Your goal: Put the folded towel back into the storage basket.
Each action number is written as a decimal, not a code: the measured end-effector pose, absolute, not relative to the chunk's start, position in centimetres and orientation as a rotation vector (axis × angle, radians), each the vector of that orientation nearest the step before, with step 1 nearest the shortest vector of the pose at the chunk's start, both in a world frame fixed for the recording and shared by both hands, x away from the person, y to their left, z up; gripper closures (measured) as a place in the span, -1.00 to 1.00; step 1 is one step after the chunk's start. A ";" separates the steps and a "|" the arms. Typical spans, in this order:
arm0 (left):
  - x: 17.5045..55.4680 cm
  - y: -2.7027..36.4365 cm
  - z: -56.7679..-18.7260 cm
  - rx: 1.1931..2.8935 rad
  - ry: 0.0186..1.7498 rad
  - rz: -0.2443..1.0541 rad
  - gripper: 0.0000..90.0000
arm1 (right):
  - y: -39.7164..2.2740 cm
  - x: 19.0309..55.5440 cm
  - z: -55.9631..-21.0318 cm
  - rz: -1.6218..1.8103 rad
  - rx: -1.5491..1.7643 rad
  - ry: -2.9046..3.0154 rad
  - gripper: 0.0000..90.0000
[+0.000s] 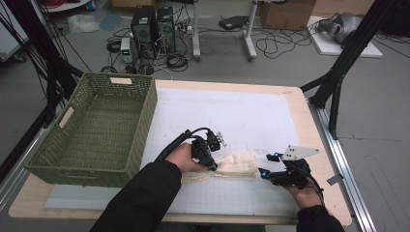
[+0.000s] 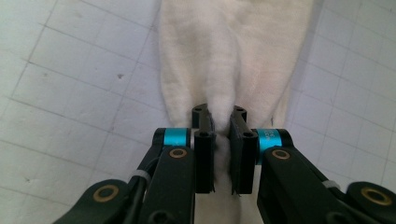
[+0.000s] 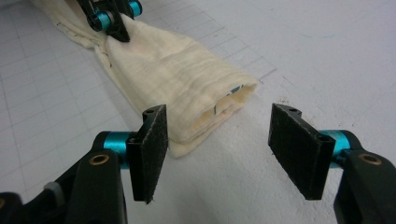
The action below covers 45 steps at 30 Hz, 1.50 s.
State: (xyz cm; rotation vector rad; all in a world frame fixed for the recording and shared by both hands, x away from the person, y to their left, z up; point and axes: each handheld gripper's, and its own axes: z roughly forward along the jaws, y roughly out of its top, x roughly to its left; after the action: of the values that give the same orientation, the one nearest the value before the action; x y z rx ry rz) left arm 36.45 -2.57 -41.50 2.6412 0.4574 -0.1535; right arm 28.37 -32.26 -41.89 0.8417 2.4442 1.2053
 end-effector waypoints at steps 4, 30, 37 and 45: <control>36.6 -2.3 -41.6 2.622 0.485 -0.183 0.84 | -32.3 28.4 -41.9 1.206 0.847 2.443 -0.17; 37.0 -1.4 -41.5 2.546 0.520 -0.360 0.85 | -32.6 28.4 -41.9 1.218 0.857 2.435 -0.20; 36.9 -1.3 -41.0 2.523 0.509 -0.389 0.85 | -32.7 28.4 -41.9 1.227 0.869 2.432 -0.25; 37.1 0.0 -39.4 2.409 0.541 -0.441 0.85 | -33.1 28.5 -41.8 1.265 0.900 2.400 -0.41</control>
State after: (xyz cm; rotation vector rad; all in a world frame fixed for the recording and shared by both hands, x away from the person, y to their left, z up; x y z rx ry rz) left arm 37.08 0.02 -39.42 2.4091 0.5405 -0.4413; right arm 28.46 -33.13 -41.79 0.9001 2.4000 1.2646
